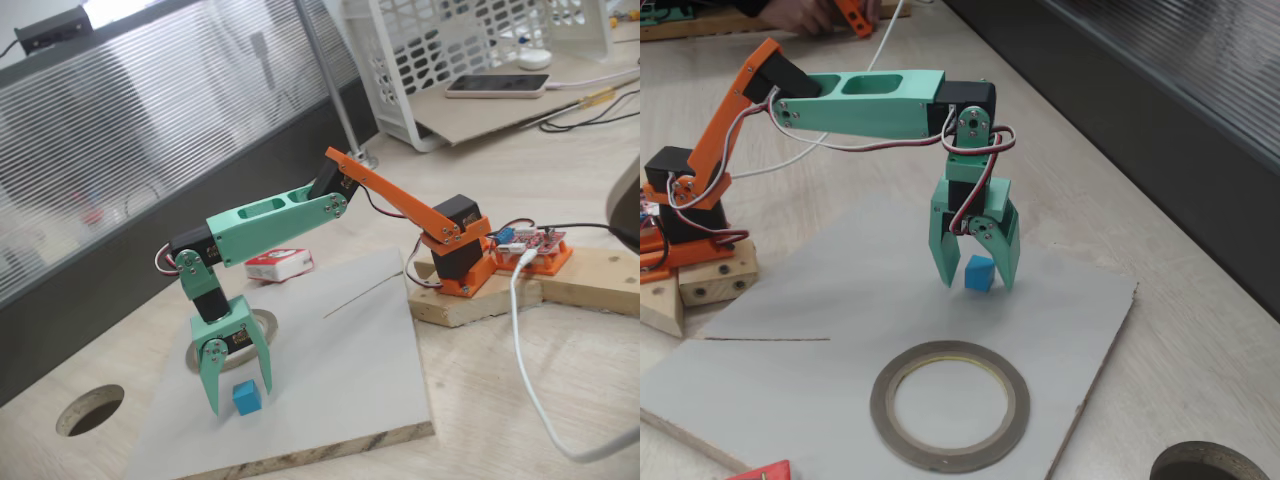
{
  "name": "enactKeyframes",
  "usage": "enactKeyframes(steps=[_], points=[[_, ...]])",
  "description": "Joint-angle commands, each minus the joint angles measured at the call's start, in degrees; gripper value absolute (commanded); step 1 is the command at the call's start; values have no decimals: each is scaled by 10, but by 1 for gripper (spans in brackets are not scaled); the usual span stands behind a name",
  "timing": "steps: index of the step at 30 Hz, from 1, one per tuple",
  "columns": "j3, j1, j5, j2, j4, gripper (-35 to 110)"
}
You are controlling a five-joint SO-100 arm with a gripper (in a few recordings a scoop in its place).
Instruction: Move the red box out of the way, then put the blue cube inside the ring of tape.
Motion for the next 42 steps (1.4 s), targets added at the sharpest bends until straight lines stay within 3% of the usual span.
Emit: enactKeyframes(steps=[1,15,27,42], points=[[-10,-8,4,8,5,50],[-11,-8,4,8,4,49],[-11,-9,4,9,-74,7],[-11,-7,0,17,-80,5]])
